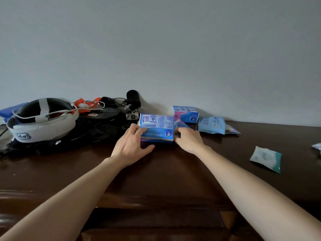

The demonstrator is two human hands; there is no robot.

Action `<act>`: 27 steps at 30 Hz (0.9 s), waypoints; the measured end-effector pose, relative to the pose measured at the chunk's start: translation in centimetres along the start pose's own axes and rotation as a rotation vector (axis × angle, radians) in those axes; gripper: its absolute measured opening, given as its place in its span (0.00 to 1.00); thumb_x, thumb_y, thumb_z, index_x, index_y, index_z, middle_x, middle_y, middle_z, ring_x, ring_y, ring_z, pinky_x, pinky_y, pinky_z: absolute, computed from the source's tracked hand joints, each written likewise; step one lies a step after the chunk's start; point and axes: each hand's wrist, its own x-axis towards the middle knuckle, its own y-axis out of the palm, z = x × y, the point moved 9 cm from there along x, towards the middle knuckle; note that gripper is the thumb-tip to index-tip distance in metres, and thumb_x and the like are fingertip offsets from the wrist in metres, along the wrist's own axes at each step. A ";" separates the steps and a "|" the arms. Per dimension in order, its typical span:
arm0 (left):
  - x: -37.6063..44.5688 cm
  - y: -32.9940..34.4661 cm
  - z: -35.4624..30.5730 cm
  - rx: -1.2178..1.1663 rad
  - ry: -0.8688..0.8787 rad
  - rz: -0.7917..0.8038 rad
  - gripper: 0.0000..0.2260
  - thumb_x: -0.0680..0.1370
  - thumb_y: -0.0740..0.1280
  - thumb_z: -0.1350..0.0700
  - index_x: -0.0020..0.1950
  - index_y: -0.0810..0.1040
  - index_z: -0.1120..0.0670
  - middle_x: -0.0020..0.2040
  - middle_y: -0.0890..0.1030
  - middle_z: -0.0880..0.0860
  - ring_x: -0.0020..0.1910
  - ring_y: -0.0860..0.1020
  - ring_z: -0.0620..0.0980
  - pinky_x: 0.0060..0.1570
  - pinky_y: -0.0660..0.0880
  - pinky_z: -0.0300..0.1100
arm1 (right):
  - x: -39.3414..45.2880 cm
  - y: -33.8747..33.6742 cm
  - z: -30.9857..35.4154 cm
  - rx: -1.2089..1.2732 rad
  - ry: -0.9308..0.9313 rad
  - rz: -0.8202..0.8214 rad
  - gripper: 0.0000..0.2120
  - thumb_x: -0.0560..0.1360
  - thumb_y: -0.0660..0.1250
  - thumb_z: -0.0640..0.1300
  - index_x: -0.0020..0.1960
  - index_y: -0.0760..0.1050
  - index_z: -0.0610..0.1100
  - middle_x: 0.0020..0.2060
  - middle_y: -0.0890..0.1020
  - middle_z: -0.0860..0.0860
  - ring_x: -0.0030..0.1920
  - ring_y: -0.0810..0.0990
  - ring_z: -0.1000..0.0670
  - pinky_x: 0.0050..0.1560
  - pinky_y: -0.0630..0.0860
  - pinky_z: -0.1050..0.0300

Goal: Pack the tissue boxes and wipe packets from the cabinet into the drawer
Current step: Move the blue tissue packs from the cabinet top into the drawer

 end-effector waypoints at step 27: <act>-7.6 -7.2 -2.7 -0.455 -0.409 -0.058 0.20 0.69 0.68 0.43 0.61 0.75 0.41 0.59 0.77 0.46 0.46 0.76 0.45 0.47 0.68 0.43 | -13.1 -1.3 3.9 0.038 -0.021 -0.050 0.33 0.76 0.59 0.70 0.67 0.75 0.46 0.64 0.79 0.49 0.66 0.74 0.45 0.57 0.73 0.48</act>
